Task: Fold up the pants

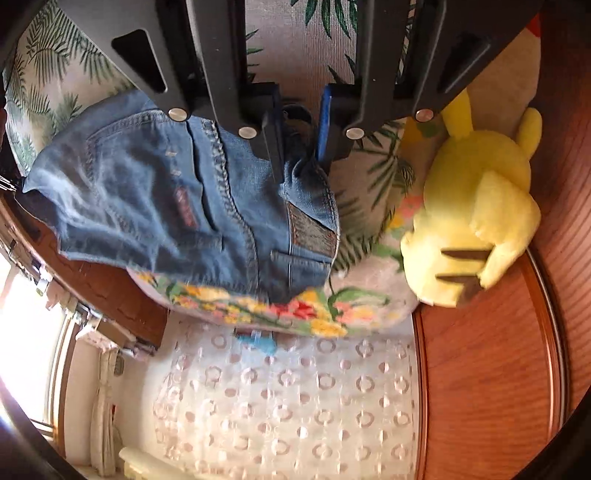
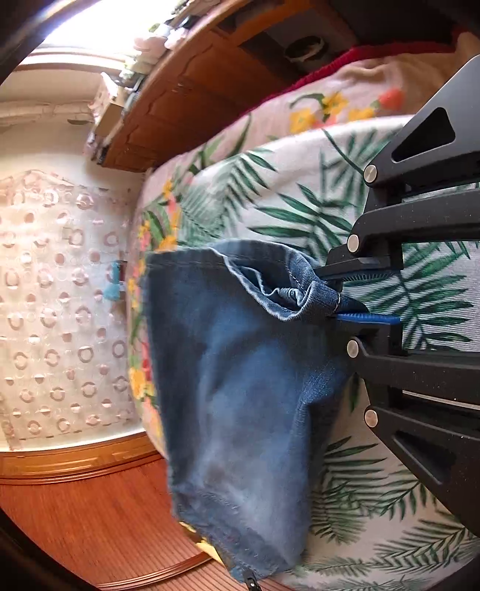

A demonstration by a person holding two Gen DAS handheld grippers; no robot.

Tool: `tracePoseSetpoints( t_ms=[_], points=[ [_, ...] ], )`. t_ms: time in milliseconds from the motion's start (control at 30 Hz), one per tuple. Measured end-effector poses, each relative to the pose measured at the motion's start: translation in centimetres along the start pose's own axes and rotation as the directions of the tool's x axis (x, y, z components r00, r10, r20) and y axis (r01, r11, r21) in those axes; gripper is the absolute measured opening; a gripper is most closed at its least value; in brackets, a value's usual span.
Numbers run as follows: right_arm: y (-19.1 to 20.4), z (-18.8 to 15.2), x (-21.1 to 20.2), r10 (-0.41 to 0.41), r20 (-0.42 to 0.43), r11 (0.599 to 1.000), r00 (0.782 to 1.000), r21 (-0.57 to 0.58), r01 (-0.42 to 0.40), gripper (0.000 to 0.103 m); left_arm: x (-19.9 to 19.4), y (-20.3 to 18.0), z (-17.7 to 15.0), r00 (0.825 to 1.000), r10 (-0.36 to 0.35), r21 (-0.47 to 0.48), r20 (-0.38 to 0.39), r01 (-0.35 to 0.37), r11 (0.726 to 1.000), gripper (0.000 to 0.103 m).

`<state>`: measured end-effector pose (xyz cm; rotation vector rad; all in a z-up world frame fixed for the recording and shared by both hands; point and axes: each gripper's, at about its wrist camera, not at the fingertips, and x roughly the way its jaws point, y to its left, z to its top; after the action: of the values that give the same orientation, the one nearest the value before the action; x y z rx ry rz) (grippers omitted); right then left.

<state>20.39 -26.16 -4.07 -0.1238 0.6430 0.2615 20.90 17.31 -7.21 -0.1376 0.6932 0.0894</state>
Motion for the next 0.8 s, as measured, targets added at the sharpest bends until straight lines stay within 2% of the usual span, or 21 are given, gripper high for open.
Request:
tracePoseSetpoints(
  t_ms=[67, 267, 367, 800],
  points=[
    [-0.2, 0.8, -1.1, -0.008, 0.038, 1.000, 0.999, -0.003, 0.008, 0.014, -1.1, -0.8, 0.6, 0.999, 0.022, 0.039, 0.034, -0.024, 0.999, 0.013],
    [-0.1, 2.2, -4.3, -0.043, 0.111, 0.998, 0.993, -0.047, 0.049, 0.014, -4.9, -1.4, 1.5, 0.993, 0.001, 0.043, 0.120, -0.006, 0.999, 0.012],
    [-0.3, 1.9, -6.3, -0.054, 0.142, 0.997, 0.988, -0.052, 0.062, 0.013, -6.8, -1.5, 0.9, 0.991, -0.018, 0.043, 0.134, 0.012, 0.999, 0.012],
    [-1.8, -5.2, -14.7, -0.003, 0.176, 0.999, 0.984, -0.038, 0.010, 0.013, -14.4, -1.7, -6.1, 0.988, -0.094, 0.036, 0.122, 0.090, 0.995, 0.012]
  ],
)
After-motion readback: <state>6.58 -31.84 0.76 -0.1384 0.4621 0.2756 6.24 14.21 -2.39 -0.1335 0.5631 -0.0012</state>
